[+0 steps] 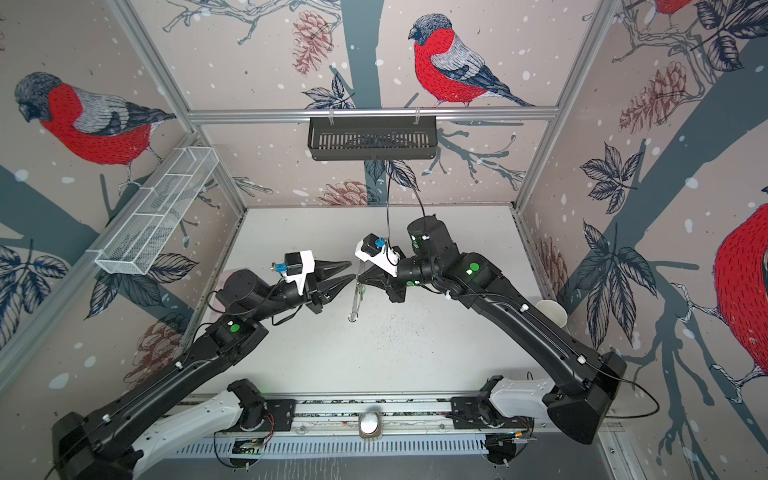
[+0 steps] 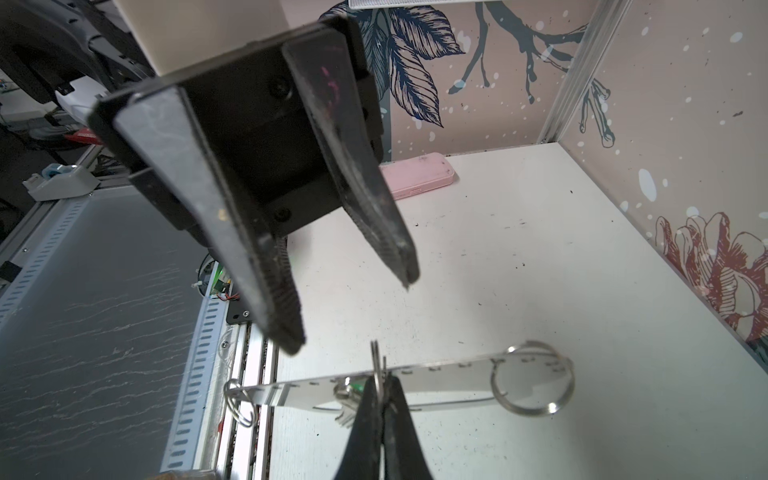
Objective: Put the keys on the keyring
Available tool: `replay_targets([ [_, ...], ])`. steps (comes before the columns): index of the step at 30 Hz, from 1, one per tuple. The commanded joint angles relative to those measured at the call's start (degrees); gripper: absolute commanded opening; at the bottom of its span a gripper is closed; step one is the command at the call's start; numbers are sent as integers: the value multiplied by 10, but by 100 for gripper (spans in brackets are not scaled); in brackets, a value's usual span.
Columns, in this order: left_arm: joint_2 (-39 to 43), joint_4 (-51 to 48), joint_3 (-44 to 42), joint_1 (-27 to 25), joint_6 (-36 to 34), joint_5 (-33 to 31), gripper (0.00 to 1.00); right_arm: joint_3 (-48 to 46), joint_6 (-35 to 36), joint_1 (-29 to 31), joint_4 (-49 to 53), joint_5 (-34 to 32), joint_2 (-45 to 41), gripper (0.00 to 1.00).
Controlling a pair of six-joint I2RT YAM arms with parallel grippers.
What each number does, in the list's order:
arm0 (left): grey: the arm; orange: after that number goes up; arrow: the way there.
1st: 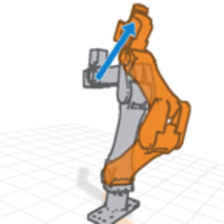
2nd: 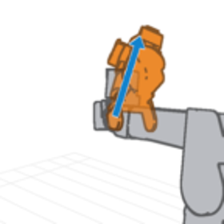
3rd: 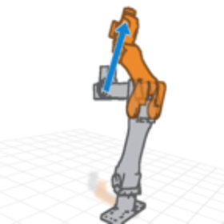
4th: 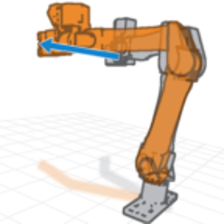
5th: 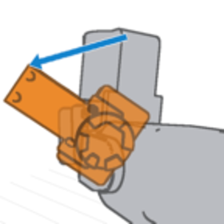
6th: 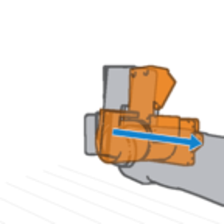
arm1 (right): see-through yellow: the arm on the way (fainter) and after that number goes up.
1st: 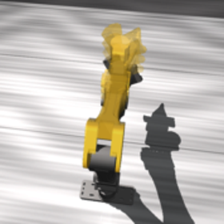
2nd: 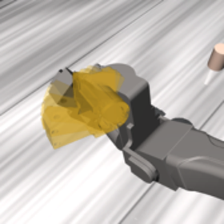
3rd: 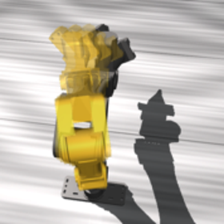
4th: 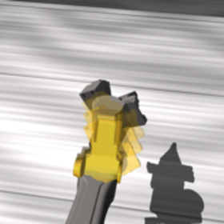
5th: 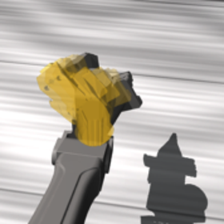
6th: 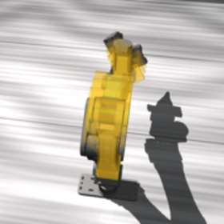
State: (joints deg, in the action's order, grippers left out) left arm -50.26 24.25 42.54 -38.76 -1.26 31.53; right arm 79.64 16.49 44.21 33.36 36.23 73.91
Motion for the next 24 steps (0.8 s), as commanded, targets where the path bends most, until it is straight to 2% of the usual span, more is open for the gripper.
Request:
replay_targets([
  [1, 9, -59, 18, 0, -37, -22, 35, 20, 4, 1, 38, -22, 11, 0],
  [3, 7, -102, 34, -1, -53, -29, 34, 38, 4, 4, 60, -37, 24, 0],
  [7, -13, -200, 74, -2, -85, -47, 26, 88, 4, 8, 120, -71, 61, 0],
  [10, -25, -226, 83, -3, -99, -45, 24, 111, 8, 11, 147, -84, 78, 0],
  [24, -63, -240, 93, -3, -122, -14, 36, 131, 22, 17, 163, -78, 88, 0],
])
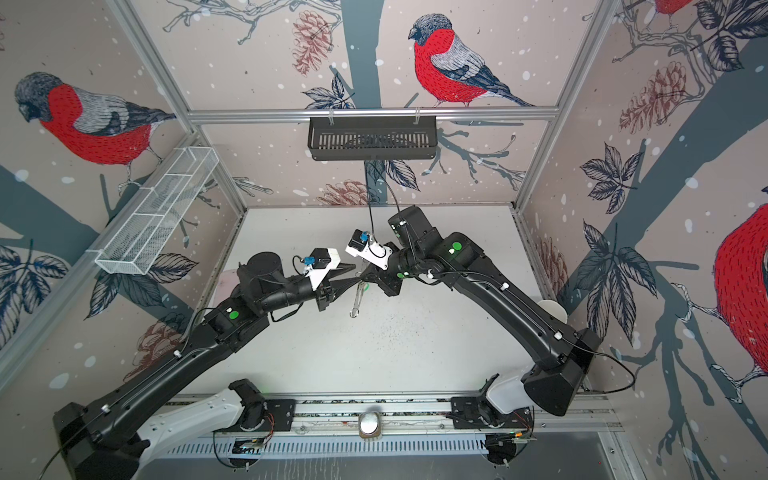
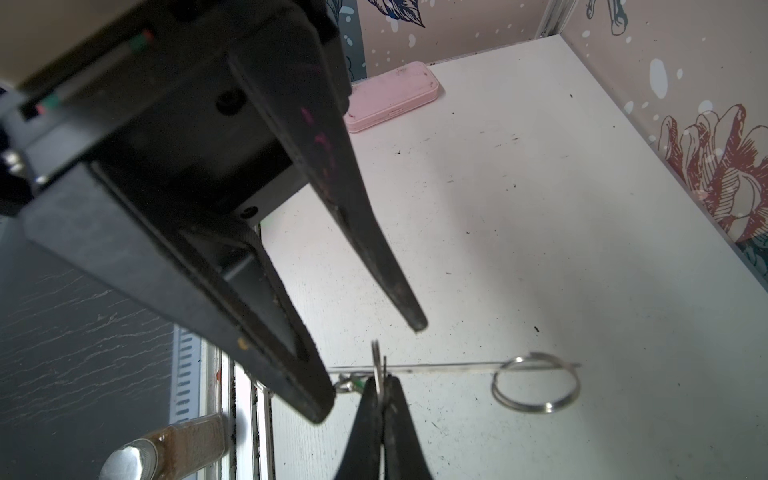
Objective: Put the keys on the keyring
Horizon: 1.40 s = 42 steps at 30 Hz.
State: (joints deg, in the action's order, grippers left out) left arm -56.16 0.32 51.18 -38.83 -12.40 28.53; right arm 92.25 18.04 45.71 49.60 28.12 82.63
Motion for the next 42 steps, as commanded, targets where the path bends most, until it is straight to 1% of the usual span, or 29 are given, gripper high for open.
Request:
replay_targets([
  [1, -6, 0, 8, -2, -11, 21, 36, 5, 9, 2, 2, 4, 0, 0],
  [4, -13, -1, 12, -2, -15, 31, 36, 4, 11, 4, 2, 8, -1, 0],
  [6, -18, -3, 15, -2, -17, 35, 33, 4, 12, 4, 1, 9, -2, 0],
  [11, -26, -11, 20, -2, -21, 41, 16, 0, 15, 5, -1, 11, -6, 0],
  [22, -10, -12, 11, -1, -28, 62, 0, -22, 15, 4, -11, 12, -22, 0],
  [27, -7, 5, 3, -1, -22, 70, 0, -34, 13, 4, -26, 19, -32, 0],
  [31, -5, 42, -9, 0, -2, 59, 0, -57, 5, 4, -54, 21, -46, 0],
  [35, -2, 129, -36, 0, 42, 64, 0, -98, -8, 3, -104, 27, -68, 0],
  [39, -1, 222, -70, 0, 91, 69, 0, -153, -31, 3, -174, 30, -102, 3],
  [42, -1, 269, -89, 0, 118, 74, 0, -186, -40, 3, -217, 42, -130, 4],
])
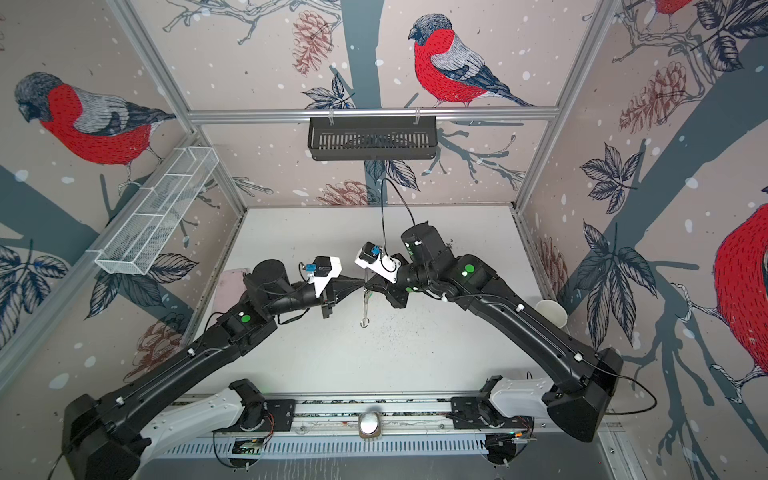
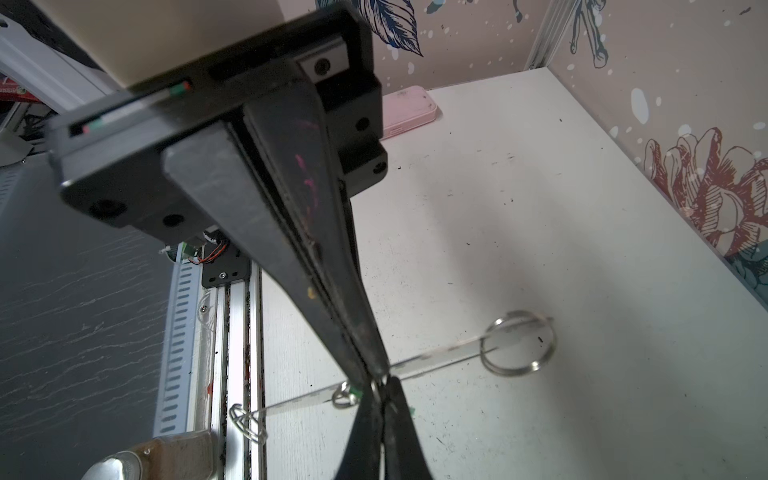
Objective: Put the keys on the keyring
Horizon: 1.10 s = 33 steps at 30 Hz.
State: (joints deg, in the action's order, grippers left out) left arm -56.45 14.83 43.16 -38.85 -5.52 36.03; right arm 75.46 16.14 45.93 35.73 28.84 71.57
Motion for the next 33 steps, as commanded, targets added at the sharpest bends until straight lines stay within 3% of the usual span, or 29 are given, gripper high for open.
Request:
replay_targets([
  [1, 2, 140, -14, -1, 57, 1, 0, -27, -23, 0, -90, 39, -25, 6],
  [16, 4, 293, -65, -3, 150, 14, 0, -71, -42, 1, -182, 100, -34, 16],
  [21, 4, 311, -74, -5, 158, 12, 0, -79, -47, 2, -203, 116, -35, 22],
  [33, 21, 293, -77, -5, 140, -1, 0, -111, -43, -8, -174, 77, -79, 32],
])
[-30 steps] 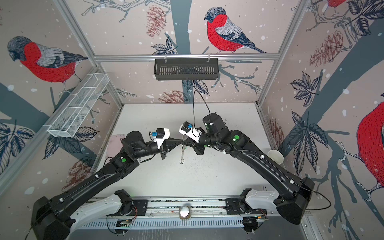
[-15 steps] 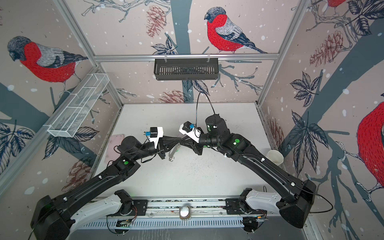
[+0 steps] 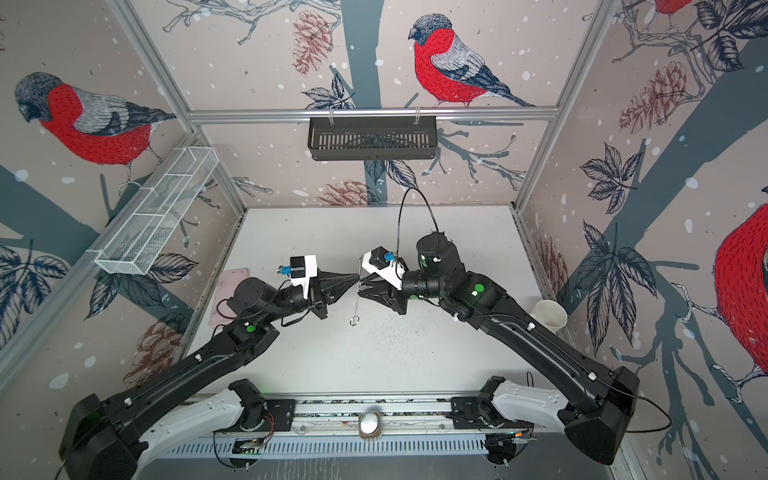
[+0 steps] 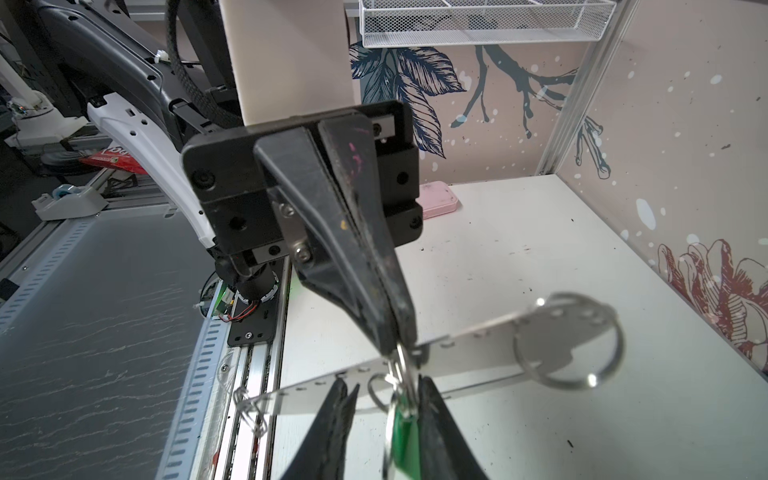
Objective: Put the keys on the keyring
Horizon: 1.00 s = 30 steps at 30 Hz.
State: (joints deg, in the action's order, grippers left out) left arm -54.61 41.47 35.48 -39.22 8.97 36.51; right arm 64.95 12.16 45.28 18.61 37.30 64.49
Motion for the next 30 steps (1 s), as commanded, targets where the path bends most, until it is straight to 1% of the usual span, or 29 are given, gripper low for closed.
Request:
replay_targets([
  [1, 3, 26, 0, -2, -5, -5, 0, -8, -3, -3, -3, -7, -9, 32],
  [8, 1, 31, 1, -1, -4, -2, 0, -13, -3, -4, -13, -4, -7, 32],
  [18, -5, 35, 0, -2, 0, 10, 0, -9, 7, -4, -17, 6, -4, 12],
  [21, -5, 34, 0, -2, 0, 10, 0, -7, 10, -5, -15, 4, -6, 7],
  [26, -4, 30, -2, -2, -3, 10, 0, -4, 14, -6, -13, -3, -15, 1],
  [30, -5, 29, -2, -2, -3, 11, 0, -5, 16, -7, -10, -13, -24, 1],
])
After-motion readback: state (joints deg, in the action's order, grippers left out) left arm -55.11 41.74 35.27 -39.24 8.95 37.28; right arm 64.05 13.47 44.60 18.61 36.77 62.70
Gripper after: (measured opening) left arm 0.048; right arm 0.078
